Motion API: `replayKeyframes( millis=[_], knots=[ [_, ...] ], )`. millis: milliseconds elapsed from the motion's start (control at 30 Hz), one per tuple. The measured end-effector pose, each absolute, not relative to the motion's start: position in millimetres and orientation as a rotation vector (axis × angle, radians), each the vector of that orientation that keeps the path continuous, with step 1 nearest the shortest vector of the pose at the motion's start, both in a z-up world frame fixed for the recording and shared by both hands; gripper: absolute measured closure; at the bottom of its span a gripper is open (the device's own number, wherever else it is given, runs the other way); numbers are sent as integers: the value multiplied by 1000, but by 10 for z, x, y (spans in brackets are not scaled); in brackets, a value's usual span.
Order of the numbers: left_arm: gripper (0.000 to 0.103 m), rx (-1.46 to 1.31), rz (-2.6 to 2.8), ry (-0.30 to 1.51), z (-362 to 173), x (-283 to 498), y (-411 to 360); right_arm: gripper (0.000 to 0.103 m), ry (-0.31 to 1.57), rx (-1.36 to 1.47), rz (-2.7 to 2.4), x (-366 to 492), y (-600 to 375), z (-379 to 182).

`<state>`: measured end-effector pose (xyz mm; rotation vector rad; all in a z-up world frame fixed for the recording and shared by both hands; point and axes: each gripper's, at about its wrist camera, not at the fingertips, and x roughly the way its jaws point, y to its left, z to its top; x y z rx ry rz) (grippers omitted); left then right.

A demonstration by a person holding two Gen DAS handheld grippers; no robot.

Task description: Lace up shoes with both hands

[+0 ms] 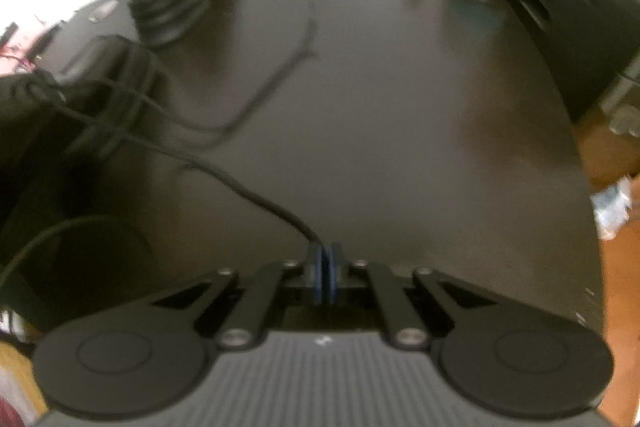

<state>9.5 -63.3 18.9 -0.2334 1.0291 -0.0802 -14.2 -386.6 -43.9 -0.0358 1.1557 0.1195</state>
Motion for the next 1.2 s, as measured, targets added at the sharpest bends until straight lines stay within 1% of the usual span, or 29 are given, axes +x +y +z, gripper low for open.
replayKeyframes(
  millis=[167,233,267,300,333,433,567,633,767,867,967,1033,1067,1100,1133,1200],
  knots=[
    [39,-227,-89,1028,190,106,-637,99,1216,-61,52,-209,-4059,-389],
    [39,-222,-105,1026,199,106,-652,97,1218,-59,37,-209,-4086,-324],
    [39,-220,-115,1026,207,105,-659,84,1221,-58,29,-198,-4097,-290],
    [39,-217,-123,1025,218,103,-665,63,1230,-57,26,-176,-4105,-256],
    [39,-212,-130,1024,231,100,-670,59,1226,-52,28,-156,-4111,-212],
    [38,-213,-149,1017,271,79,-672,59,1177,-28,44,-89,-4126,-58],
    [36,-223,-190,984,343,40,-686,59,1068,149,17,140,-4194,93],
    [36,-202,-214,966,380,32,-736,59,990,172,-21,309,-4124,124],
    [36,-162,-201,940,446,31,-822,58,873,151,0,731,-3877,-33],
    [36,-145,-176,921,519,27,-830,57,853,214,-5,1044,-3773,-273],
    [36,-140,-142,906,581,-8,-791,58,837,262,-5,1179,-3715,-440],
    [36,-142,-121,904,607,-28,-756,62,833,284,-1,1234,-3675,-534],
    [36,-145,-114,905,613,-34,-739,76,841,291,1,1239,-3673,-558],
    [36,-151,-108,906,618,-37,-726,93,850,303,7,1238,-3683,-575],
    [36,-158,-107,905,629,-34,-719,99,855,320,13,1231,-3696,-577],
    [36,-167,-118,893,671,-21,-729,99,821,394,23,1147,-3761,-453]
  ],
)
